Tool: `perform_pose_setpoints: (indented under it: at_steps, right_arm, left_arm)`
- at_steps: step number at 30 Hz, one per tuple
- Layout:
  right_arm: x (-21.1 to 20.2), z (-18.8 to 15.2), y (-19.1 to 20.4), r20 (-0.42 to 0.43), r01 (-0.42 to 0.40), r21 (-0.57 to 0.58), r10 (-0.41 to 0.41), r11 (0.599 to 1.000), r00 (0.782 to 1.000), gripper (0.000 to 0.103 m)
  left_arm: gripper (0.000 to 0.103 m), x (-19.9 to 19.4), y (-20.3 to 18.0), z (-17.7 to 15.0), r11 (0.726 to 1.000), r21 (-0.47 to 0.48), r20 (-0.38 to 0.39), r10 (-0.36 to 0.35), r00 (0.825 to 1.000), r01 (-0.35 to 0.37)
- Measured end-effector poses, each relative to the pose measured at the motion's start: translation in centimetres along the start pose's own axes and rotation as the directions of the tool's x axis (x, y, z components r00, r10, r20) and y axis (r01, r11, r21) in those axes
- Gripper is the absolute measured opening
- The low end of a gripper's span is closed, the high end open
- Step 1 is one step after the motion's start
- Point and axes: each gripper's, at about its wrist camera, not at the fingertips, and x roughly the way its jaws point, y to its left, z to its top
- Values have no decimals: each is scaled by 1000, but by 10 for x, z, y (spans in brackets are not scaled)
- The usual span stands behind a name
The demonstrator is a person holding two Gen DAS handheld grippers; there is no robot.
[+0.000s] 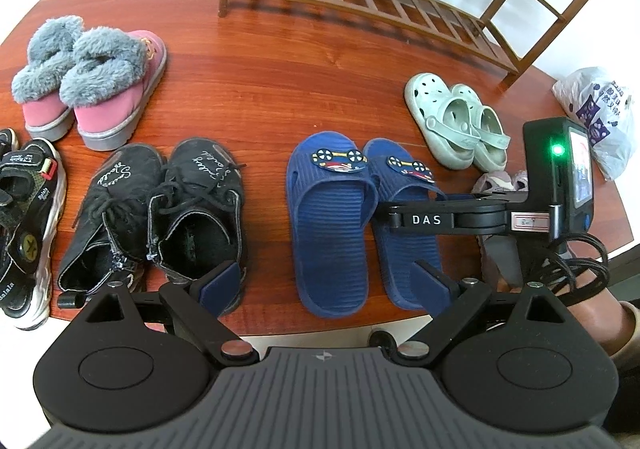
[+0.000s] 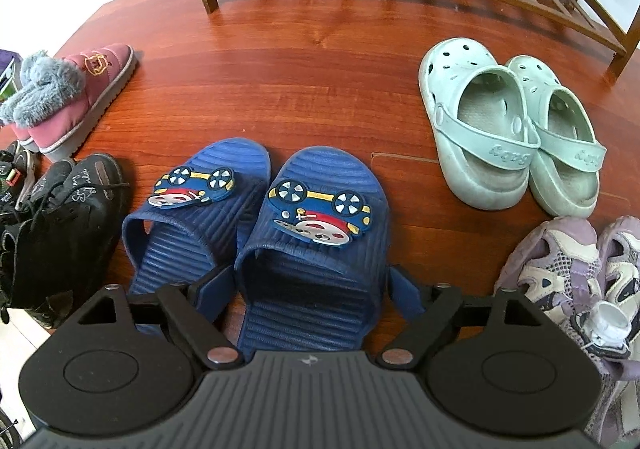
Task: Organize scattered shoes
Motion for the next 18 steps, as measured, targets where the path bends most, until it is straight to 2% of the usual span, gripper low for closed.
perform_pose_setpoints:
  at_steps: [8, 18]
  right_arm:
    - [-31, -3, -7, 29, -30, 21, 29, 999, 999, 92]
    - [-75, -12, -32, 77, -9, 50, 5, 999, 997, 93]
  left_arm:
    - [92, 2, -11, 6, 999, 19, -8, -28, 1000, 28]
    - [92, 10, -36, 10, 996, 64, -34, -66, 997, 68]
